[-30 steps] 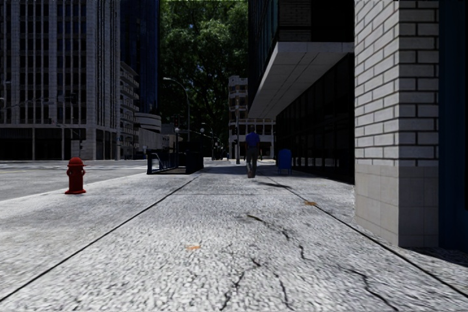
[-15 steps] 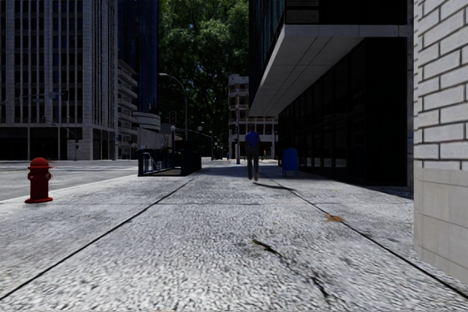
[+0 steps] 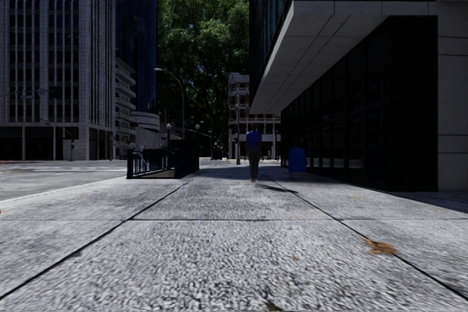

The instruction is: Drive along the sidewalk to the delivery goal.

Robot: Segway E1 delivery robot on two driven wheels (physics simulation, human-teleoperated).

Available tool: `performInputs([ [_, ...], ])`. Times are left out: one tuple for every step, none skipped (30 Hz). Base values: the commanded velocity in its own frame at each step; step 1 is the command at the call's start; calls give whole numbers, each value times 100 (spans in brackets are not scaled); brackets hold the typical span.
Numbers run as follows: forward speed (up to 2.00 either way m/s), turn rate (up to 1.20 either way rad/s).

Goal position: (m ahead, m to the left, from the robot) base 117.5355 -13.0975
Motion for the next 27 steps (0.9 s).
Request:
performInputs([
  [200, 0],
  [200, 0],
  [200, 0],
  [200, 0],
  [200, 0],
  [200, 0],
  [200, 0],
  [200, 0],
  [200, 0],
  [200, 0],
  [200, 0],
  [200, 0],
  [200, 0],
  [200, 0],
  [200, 0],
  [200, 0],
  [200, 0],
  [200, 0],
  [200, 0],
  [200, 0],
  [200, 0],
  [200, 0],
  [200, 0],
  [200, 0],
  [200, 0],
  [200, 0],
  [200, 0],
])
